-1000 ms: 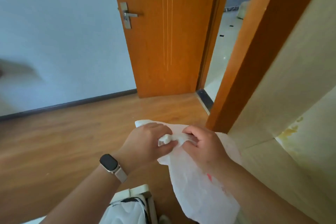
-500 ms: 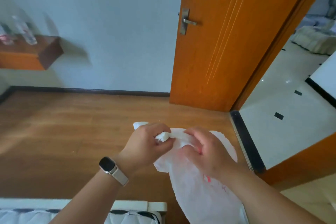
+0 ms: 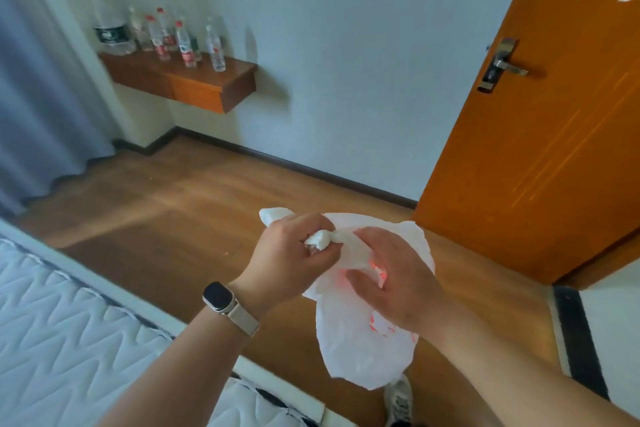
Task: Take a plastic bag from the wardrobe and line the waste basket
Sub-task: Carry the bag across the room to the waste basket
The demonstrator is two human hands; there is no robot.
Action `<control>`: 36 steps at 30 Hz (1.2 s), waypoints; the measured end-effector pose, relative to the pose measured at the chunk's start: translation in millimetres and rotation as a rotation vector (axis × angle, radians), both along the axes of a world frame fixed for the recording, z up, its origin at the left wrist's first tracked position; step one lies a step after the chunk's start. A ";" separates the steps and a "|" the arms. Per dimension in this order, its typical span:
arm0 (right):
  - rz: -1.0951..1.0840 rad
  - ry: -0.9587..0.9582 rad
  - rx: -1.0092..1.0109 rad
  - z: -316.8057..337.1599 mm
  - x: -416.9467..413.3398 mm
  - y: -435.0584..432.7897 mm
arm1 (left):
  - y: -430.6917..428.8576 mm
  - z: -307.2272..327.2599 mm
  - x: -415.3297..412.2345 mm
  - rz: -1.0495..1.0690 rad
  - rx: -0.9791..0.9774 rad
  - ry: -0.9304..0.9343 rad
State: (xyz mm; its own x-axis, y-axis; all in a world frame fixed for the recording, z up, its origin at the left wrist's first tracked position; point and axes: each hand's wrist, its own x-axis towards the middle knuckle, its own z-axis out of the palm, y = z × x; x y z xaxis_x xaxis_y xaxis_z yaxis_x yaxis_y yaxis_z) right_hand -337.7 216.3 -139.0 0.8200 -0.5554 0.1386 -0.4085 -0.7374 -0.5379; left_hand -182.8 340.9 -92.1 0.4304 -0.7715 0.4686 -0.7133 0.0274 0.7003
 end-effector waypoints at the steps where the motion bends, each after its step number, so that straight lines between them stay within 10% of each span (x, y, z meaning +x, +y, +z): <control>1: 0.031 -0.025 0.005 -2.3 9.1 -6.5 | -1.8 0.6 4.7 0.023 0.005 -0.007; 23: 0.503 -0.267 0.092 -45.5 170.3 -328.4 | -289.9 -1.6 87.7 0.443 0.206 0.079; 36: 0.622 -0.219 0.012 -13.4 234.4 -369.9 | -317.2 19.9 146.9 0.615 0.140 0.169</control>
